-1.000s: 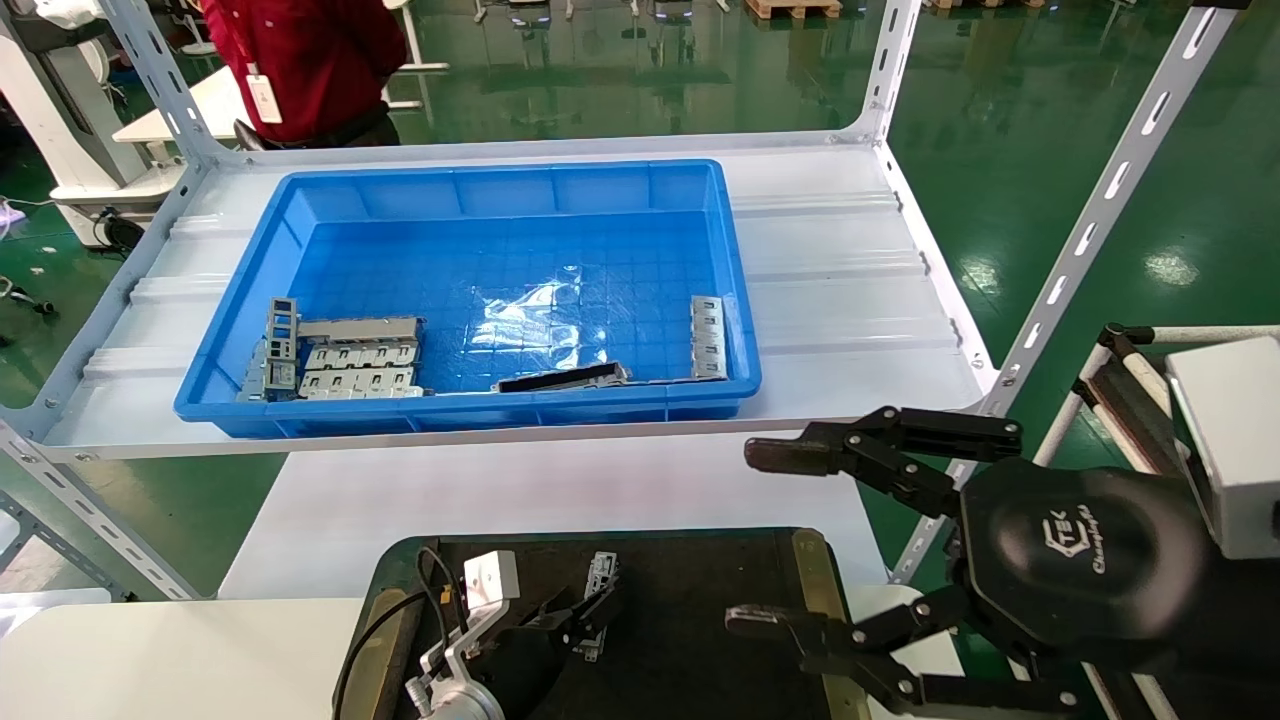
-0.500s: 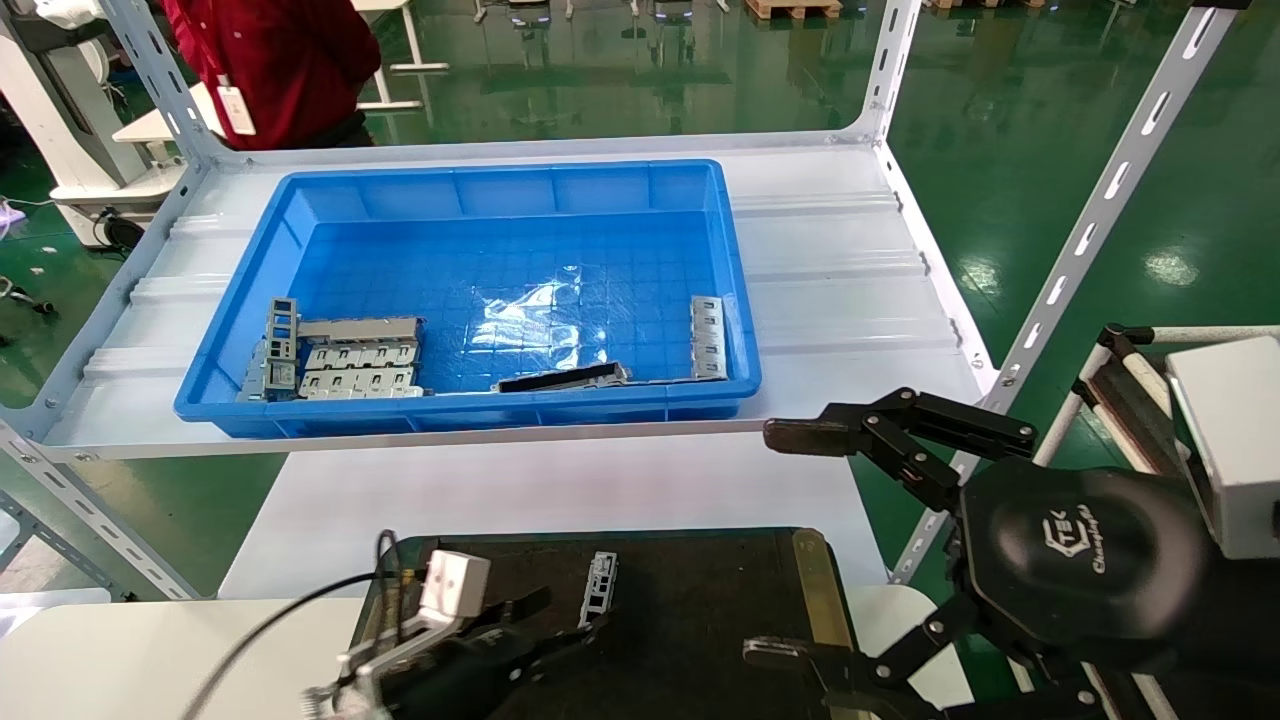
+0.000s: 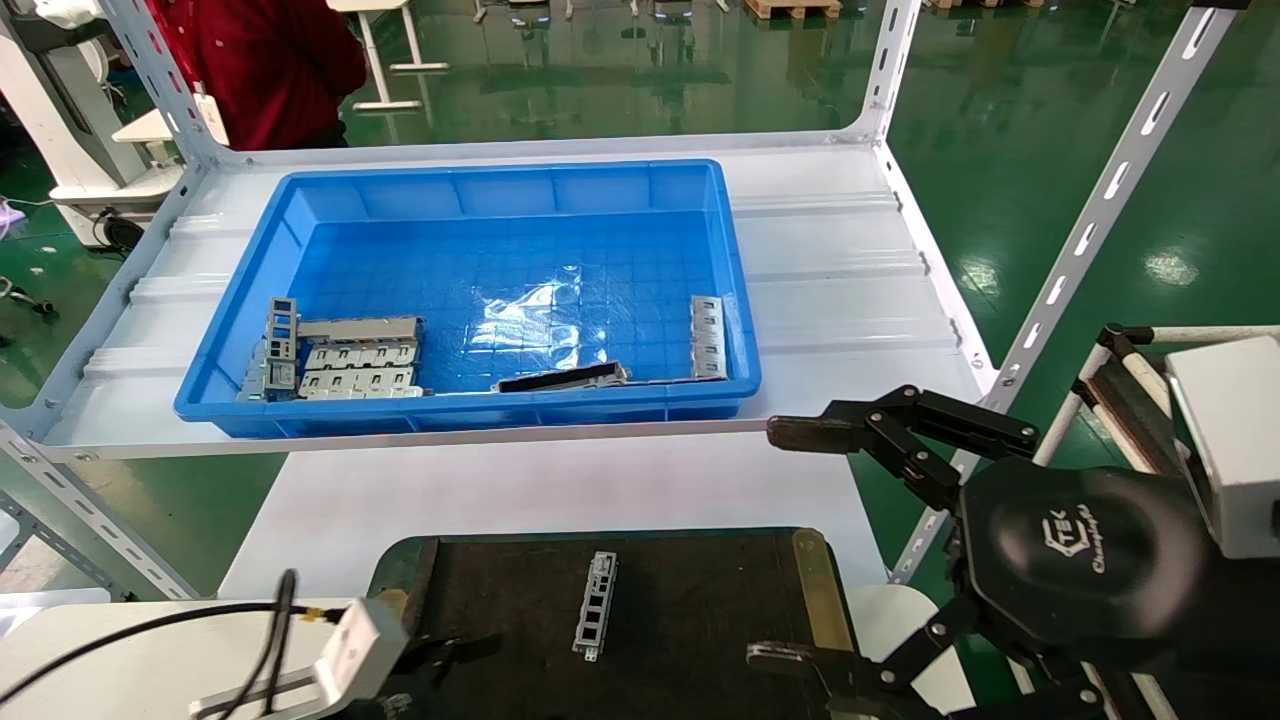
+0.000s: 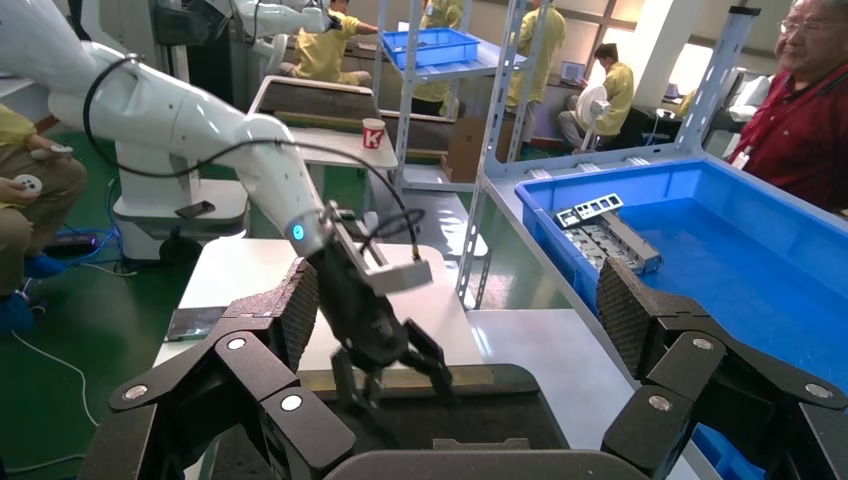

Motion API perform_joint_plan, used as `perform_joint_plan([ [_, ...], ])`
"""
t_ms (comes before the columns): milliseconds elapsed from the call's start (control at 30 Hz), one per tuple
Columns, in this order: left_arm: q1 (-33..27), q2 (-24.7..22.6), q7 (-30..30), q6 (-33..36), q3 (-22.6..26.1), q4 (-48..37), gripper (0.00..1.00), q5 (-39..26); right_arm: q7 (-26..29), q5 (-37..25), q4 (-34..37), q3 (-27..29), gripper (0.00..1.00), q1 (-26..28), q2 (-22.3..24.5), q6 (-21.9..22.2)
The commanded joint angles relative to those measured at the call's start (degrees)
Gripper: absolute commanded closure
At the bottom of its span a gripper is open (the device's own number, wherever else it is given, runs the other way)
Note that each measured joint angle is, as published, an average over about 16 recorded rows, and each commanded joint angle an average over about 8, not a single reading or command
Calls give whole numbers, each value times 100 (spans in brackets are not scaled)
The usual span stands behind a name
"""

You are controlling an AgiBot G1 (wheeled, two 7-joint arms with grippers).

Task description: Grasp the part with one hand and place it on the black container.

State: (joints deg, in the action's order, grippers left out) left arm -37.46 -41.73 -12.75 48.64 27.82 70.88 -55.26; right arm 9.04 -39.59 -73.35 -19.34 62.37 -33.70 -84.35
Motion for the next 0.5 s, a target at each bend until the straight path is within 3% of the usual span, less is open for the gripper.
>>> perform_joint_plan([
  [33,25,185,196,272,-85,28,0,83,0,0,0,0,0,0,0,0],
  [500,-35,870,466,999,-333,222,0,334,-1,1,0,-2,0,0,1,1],
])
